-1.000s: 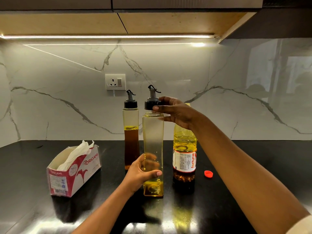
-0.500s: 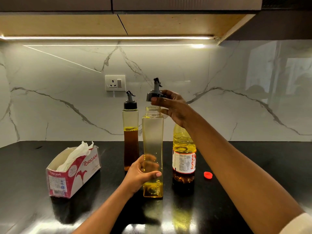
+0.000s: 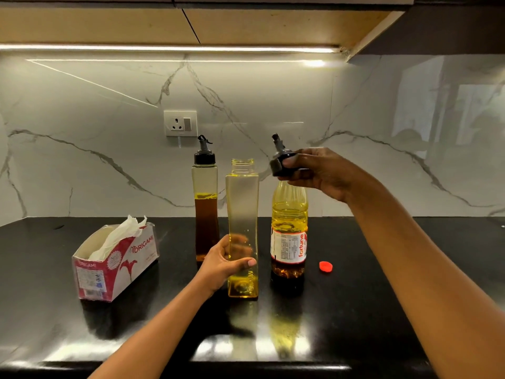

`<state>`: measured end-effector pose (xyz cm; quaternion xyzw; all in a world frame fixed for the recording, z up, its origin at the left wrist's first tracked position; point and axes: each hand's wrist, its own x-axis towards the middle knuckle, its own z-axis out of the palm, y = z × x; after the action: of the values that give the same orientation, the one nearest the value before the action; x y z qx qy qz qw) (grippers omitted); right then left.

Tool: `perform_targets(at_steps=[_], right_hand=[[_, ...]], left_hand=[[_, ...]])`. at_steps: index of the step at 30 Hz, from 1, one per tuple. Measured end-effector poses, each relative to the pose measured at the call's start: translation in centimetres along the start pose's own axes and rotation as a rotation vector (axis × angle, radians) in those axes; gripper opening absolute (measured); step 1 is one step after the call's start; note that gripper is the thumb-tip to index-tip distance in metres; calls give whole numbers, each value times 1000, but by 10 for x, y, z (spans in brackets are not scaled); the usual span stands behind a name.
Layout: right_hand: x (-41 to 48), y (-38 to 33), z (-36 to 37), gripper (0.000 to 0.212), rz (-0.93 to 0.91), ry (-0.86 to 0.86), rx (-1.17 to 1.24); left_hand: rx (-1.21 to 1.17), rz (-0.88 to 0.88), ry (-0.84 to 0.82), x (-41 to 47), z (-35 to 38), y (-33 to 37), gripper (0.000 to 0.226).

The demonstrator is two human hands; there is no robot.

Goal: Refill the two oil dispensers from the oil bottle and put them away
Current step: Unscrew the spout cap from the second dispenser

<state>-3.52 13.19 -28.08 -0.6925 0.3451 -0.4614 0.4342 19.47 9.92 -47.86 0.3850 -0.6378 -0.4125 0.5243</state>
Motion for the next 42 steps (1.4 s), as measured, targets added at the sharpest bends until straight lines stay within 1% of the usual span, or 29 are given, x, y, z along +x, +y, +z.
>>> perform_targets(at_steps=[2, 4, 6, 8, 9, 10, 13, 15, 21, 23, 26, 28, 31, 33, 35, 38, 42], right_hand=[[-17, 12, -15, 47, 98, -47, -68], [-32, 30, -29, 35, 186, -60, -120], [-46, 54, -40, 24, 244, -28, -114], [-58, 83, -48, 26, 307, 22, -76], [-62, 98, -49, 30, 338, 45, -86], [-67, 114, -50, 33, 367, 61, -118], [-76, 151, -50, 41, 439, 92, -298], [-81, 166, -49, 45, 459, 89, -396], [-81, 184, -53, 51, 448, 56, -512], [-80, 185, -52, 61, 445, 33, -535], [-86, 175, -54, 85, 427, -27, -601], [-92, 156, -59, 93, 360, 23, -585], [-89, 117, -61, 88, 180, 223, -406], [-70, 94, -53, 77, 83, 300, -377], [-42, 78, -40, 67, 25, 307, -442], [3, 61, -19, 65, 1, 295, -493], [44, 51, 1, 55, 101, 263, -352]], left_hand=[[-7, 1, 3, 2, 1, -1, 92], [1, 0, 3, 3, 0, 0, 88], [4, -4, -4, 5, 1, 0, 73], [-9, -8, 0, 8, 3, -2, 58], [-14, -11, 5, 9, 4, -2, 57], [-17, -13, 8, 10, 6, -3, 60], [-23, -11, 24, 13, 10, -4, 81], [-31, 1, 29, 13, 10, -5, 88], [-16, 32, 35, 11, 12, -8, 89], [-18, 30, 32, 10, 12, -7, 89], [-29, 35, 32, 8, 11, -7, 90], [-30, 35, 33, 8, 11, -7, 92], [-19, 46, 36, 7, 11, -8, 91], [-10, 49, 41, 8, 11, -8, 90], [-2, 50, 41, 8, 10, -8, 90], [7, 57, 41, 8, 8, -8, 90], [13, 53, 36, 7, 5, -8, 93]])
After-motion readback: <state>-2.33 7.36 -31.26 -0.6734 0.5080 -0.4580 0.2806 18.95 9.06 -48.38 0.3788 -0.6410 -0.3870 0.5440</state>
